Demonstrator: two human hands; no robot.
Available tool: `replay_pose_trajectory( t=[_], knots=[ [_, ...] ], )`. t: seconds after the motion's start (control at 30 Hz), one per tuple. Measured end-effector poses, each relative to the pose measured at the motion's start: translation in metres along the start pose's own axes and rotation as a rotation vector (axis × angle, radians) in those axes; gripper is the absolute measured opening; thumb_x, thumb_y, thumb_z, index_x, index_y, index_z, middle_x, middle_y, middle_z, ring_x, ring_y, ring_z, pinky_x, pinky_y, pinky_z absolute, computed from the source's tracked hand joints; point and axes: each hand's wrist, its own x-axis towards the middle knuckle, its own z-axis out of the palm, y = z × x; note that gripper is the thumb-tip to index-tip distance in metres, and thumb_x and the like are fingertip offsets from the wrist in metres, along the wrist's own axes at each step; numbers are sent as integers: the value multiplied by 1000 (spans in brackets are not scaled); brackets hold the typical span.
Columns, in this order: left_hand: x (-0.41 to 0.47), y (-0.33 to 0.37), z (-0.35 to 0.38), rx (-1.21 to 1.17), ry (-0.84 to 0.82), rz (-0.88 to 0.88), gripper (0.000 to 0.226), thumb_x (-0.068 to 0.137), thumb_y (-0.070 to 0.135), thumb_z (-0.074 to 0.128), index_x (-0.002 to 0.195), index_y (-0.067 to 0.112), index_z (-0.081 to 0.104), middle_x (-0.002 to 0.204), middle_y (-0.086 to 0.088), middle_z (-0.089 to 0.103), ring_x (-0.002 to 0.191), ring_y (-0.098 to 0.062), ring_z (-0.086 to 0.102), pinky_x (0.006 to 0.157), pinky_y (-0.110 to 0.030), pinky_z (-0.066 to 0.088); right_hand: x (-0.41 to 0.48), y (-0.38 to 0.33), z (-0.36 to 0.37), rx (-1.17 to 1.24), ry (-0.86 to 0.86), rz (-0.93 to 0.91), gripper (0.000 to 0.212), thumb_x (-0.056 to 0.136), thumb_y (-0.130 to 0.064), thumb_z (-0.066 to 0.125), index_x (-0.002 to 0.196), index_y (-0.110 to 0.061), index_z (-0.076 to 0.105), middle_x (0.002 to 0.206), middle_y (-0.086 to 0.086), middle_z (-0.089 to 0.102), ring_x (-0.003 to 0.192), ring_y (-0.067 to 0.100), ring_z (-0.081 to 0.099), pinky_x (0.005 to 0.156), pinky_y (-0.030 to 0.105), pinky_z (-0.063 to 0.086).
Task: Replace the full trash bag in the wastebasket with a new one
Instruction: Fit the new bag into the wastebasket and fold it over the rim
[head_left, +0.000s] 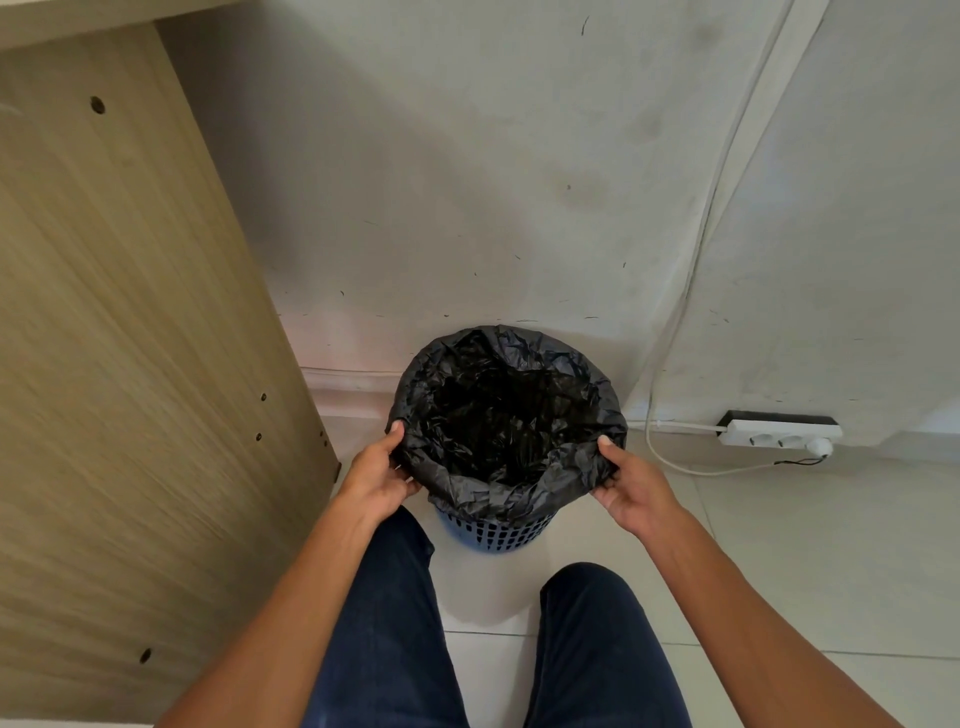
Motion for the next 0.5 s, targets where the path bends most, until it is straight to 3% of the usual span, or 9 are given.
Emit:
replay_pose_trajectory(
  t=[0.07,0.23,0.37,0.5],
  knots=[
    [-1,-2,0,-91,14,38,30,98,20,61,123,3,58,127,-18,62,110,-27,62,85,-46,54,-2,1,2,15,5,8,40,94,-8,64,130,4,55,129,21,62,116,32,62,68,40,63],
    [-35,-38,-2,0,115,169,34,104,33,50,129,12,60,128,-9,65,112,-22,62,94,-43,52,-13,5,-1,40,-18,-19,37,92,-24,68,123,-6,60,125,16,64,117,28,61,83,40,56],
    [-68,-84,-3,90,100,138,29,98,15,44,121,14,62,121,-8,66,115,-26,60,89,-51,54,-26,22,-7,123,3,-79,50,95,-44,60,134,-13,57,126,10,64,113,23,61,92,38,51],
    [-68,-107,6,-6,69,88,45,97,-6,47,140,4,47,129,-18,61,118,-30,60,103,-49,49,-43,46,-6,126,114,-169,37,99,-34,57,127,-11,59,126,13,61,114,25,60,90,39,52]
  ],
)
